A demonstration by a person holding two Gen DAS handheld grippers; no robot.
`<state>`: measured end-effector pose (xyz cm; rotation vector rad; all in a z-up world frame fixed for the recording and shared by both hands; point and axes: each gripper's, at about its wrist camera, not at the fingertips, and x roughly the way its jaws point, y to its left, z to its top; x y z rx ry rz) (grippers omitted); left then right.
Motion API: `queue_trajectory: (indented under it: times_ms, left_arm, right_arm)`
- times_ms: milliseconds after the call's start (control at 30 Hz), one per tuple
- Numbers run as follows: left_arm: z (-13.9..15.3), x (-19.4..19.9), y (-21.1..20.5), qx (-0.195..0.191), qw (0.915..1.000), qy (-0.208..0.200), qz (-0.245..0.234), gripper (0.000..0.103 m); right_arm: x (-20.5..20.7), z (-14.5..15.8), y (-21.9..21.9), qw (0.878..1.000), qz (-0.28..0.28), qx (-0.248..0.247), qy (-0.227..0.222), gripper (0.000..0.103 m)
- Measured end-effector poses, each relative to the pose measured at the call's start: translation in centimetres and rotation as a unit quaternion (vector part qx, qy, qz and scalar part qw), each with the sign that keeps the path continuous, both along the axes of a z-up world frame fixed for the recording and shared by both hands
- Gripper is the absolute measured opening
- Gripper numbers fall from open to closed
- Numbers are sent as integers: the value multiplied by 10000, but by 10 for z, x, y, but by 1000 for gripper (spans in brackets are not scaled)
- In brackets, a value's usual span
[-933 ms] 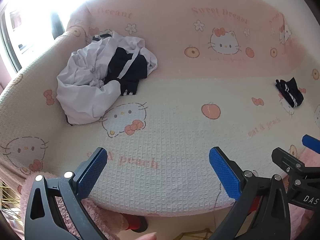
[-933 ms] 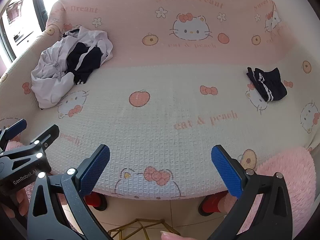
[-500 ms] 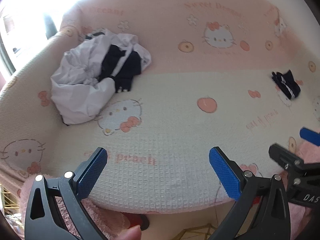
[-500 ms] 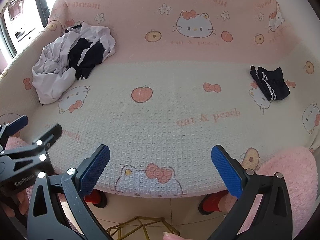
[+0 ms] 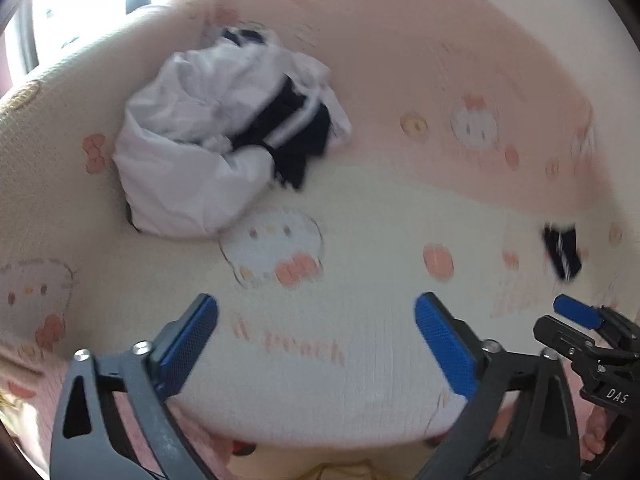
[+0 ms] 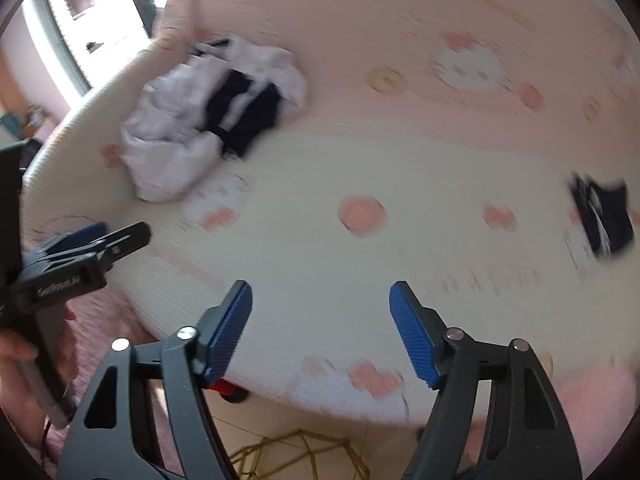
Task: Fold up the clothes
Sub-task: 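Move both tools toward the white and navy clothing heap, then close the right gripper on the navy pants in the heap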
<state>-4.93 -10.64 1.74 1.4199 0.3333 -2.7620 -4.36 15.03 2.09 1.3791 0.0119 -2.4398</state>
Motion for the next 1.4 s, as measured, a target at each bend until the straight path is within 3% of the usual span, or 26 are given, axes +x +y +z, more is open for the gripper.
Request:
queue_trajectory:
  times_ms: [100,233,300,367,500,733,833,967,1167,1200,1267,1400]
  left_arm:
    - [1,-18,-26,-185,9990,-11,419,85]
    - [-10,-42,-59,-31,9963,-141,853,63]
    - [-18,-50,-71,-129,9947,-181,1003,60]
    - [-29,-54,-85,-95,9935,-248,1104,60]
    - [-50,-71,-108,233,9913,-399,1236,60]
    - [-67,-107,-122,389,9909,-319,1245,61]
    - [-80,-115,-124,587,9905,-260,1219,61]
    - [-99,-120,-118,870,9891,-479,1090,61]
    - [-95,-129,-106,561,9933,-356,942,61]
    - [-95,-130,-104,532,9937,-357,922,61]
    - [-97,-131,-102,592,9937,-388,865,61]
    - [-93,-133,-102,680,9936,-360,831,61]
  right_arm:
    - [-26,14,-28,9993,284,-96,210,67]
    - [-61,20,-57,9987,400,-166,269,67]
    - [-76,17,-67,9986,433,-218,212,67]
    - [-86,8,-84,9985,498,-190,148,62]
    - [-107,-18,-117,9969,761,-202,-3,62]
    - [-161,-51,-158,9962,802,-324,-145,63]
    - [-191,-66,-174,9979,651,-39,-35,68]
    - [-227,-100,-181,9980,483,-168,-364,68]
    - [-247,-142,-200,9954,660,-183,-675,68]
    - [-247,-143,-202,9953,709,-165,-644,66]
    - [-249,-145,-208,9950,807,-128,-581,14]
    - [-244,-132,-202,9956,878,-54,-324,4]
